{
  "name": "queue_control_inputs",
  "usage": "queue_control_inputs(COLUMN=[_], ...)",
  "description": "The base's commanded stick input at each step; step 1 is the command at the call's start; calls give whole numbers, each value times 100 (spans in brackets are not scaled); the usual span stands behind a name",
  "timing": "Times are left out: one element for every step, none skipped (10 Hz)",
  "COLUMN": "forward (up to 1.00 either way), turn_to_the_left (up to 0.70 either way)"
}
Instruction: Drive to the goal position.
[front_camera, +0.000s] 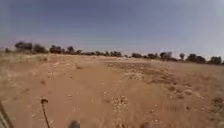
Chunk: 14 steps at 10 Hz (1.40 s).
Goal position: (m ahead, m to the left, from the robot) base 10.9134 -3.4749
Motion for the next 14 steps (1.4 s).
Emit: queue_control_inputs(forward=[50, 50, 50, 50, 50, 50, 50, 50, 50, 50, 50, 50, 50, 50], turn_to_the_left=[0, 0, 0, 0, 0, 0, 0, 0, 0, 0, 0, 0, 0, 0])
